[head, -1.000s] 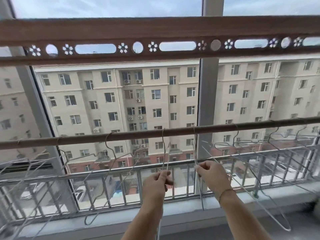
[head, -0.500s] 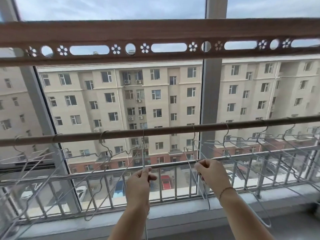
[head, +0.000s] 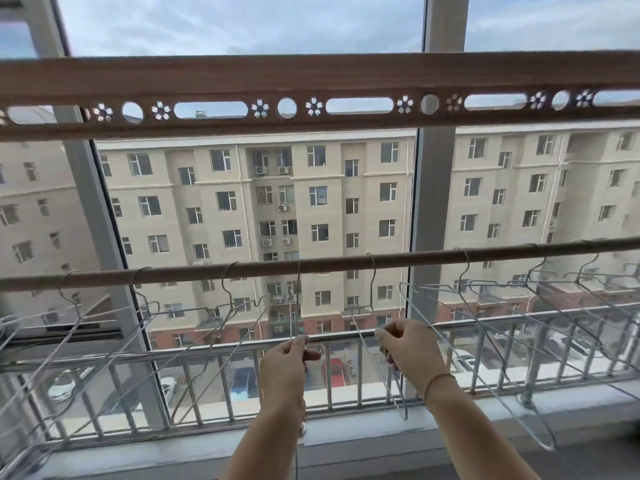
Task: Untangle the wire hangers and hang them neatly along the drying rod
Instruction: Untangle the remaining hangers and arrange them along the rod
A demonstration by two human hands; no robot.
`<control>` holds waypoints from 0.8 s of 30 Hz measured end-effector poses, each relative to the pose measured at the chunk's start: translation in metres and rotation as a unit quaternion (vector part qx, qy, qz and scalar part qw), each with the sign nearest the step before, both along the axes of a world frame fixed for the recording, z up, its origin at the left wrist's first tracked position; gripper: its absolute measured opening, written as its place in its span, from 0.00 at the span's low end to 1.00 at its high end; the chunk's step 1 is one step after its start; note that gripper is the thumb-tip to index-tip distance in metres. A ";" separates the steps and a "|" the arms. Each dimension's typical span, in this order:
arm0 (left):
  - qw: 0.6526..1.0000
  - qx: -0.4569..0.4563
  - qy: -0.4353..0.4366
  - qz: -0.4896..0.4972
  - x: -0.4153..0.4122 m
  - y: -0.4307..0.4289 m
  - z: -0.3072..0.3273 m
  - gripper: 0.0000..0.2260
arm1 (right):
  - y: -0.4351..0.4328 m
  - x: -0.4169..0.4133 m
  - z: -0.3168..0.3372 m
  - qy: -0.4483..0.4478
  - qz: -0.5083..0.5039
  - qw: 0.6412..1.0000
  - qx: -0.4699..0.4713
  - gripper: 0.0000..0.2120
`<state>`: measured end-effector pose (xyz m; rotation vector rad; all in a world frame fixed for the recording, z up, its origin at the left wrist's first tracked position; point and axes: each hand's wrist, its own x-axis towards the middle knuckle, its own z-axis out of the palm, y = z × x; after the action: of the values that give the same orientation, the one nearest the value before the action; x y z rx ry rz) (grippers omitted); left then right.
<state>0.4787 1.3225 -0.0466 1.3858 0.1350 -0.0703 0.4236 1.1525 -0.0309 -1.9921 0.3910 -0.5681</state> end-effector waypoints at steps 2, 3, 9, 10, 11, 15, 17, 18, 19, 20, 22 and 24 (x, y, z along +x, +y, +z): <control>1.000 0.000 0.000 -0.010 -0.001 -0.004 0.000 0.10 | 0.001 0.000 -0.001 -0.001 0.004 1.000 0.011 0.09; 1.000 0.002 -0.001 -0.014 -0.002 -0.006 0.000 0.10 | 0.001 0.000 -0.002 -0.001 0.003 1.000 0.013 0.09; 0.997 0.046 -0.054 0.004 -0.009 -0.019 -0.002 0.12 | -0.014 -0.014 -0.002 0.002 -0.013 1.000 0.002 0.06; 0.994 0.077 -0.077 0.018 -0.012 -0.023 0.000 0.14 | -0.020 -0.019 -0.001 -0.001 -0.021 1.000 -0.011 0.05; 0.988 0.113 -0.101 0.033 -0.017 -0.027 0.004 0.16 | -0.027 -0.026 0.001 -0.008 -0.032 0.999 -0.027 0.05; 0.952 0.171 -0.240 0.081 -0.048 -0.057 0.027 0.19 | -0.070 -0.060 0.014 -0.059 -0.084 0.992 -0.070 0.06; 0.936 0.159 -0.308 0.059 -0.064 -0.083 0.037 0.16 | -0.098 -0.078 0.021 -0.077 -0.110 0.987 -0.090 0.08; 0.933 0.145 -0.329 0.035 -0.072 -0.098 0.041 0.14 | -0.113 -0.086 0.024 -0.088 -0.122 0.984 -0.100 0.08; 0.932 0.130 -0.339 0.004 -0.080 -0.114 0.043 0.12 | -0.129 -0.094 0.026 -0.096 -0.137 0.980 -0.110 0.08; 0.933 0.118 -0.339 -0.027 -0.088 -0.132 0.045 0.10 | -0.145 -0.103 0.029 -0.102 -0.153 0.976 -0.119 0.07; 0.937 0.104 -0.323 -0.081 -0.102 -0.169 0.044 0.07 | -0.178 -0.120 0.031 -0.106 -0.183 0.969 -0.130 0.06; 0.944 0.100 -0.295 -0.111 -0.113 -0.204 0.039 0.08 | -0.212 -0.135 0.030 -0.096 -0.207 0.963 -0.142 0.07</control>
<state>0.3653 1.1181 -0.0075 1.5649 -0.5283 0.1773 0.2881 0.9409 -0.0012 -2.1106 0.6416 -1.1267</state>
